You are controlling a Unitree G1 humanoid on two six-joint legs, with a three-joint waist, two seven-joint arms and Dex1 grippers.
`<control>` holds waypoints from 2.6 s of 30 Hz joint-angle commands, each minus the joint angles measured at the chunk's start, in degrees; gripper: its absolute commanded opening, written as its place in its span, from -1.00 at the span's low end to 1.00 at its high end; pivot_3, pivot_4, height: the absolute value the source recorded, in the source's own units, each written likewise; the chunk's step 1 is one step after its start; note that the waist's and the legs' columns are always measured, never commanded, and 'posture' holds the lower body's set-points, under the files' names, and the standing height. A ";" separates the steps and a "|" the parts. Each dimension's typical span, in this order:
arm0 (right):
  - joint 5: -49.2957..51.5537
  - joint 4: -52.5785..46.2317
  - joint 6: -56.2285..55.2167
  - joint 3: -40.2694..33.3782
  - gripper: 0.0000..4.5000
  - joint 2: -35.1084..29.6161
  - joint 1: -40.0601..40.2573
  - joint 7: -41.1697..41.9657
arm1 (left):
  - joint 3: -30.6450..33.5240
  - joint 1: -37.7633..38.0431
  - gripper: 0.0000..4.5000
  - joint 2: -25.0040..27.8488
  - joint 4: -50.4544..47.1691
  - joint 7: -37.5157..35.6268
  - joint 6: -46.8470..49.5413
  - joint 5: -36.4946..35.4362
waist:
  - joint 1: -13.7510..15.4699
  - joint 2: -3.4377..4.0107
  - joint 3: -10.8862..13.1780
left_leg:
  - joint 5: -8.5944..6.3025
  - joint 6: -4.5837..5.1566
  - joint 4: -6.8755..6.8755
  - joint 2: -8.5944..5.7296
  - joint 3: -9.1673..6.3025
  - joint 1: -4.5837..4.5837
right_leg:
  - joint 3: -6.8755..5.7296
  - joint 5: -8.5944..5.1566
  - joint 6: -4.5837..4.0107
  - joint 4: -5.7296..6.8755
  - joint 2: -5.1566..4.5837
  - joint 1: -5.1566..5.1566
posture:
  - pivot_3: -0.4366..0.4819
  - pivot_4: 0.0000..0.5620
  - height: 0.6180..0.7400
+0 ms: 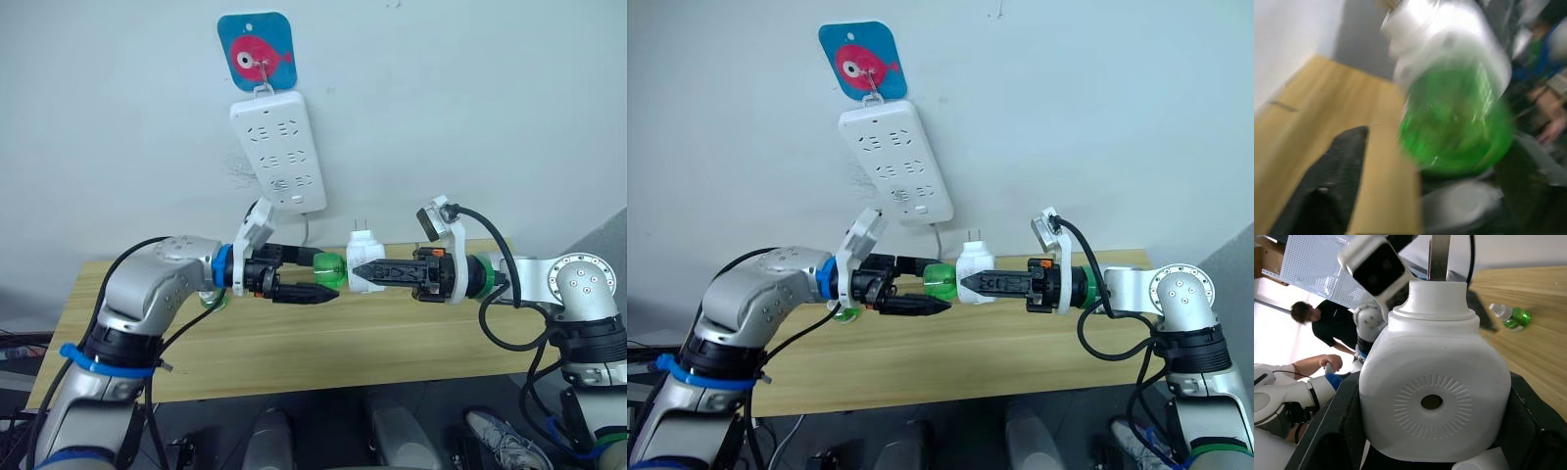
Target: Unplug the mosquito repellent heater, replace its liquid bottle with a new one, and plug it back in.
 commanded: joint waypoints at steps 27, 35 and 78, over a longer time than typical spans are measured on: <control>2.45 -3.17 -1.80 -2.41 0.35 -1.17 0.86 -0.32 | 1.53 4.85 -0.01 -9.26 2.34 -1.24 -51.97 12.26 | 1.38 -0.01 0.00 | -0.01 0.02 0.05 -0.05 0.03 -0.04 | 0.01 0.02 -0.01 0.00 -0.04 0.00 | -0.34 -0.28 0.75; -0.95 -4.99 -0.67 -2.30 0.35 -2.74 1.61 2.80 | 1.35 -1.81 -0.01 5.47 -2.20 2.78 12.30 -13.44 | 0.84 -0.03 0.08 | -0.01 0.03 0.05 -0.04 -0.15 -0.05 | -0.12 0.01 0.01 0.07 0.00 0.00 | -0.31 -0.28 0.75; -0.69 -5.21 -1.92 -2.07 0.35 -3.47 2.40 3.08 | 1.16 5.40 -0.03 -7.95 3.20 -2.10 -51.86 11.94 | 1.48 0.02 0.15 | -0.01 0.02 0.04 -0.04 0.03 -0.04 | 0.01 0.02 -0.01 -0.02 -0.03 0.00 | -0.32 -0.27 0.75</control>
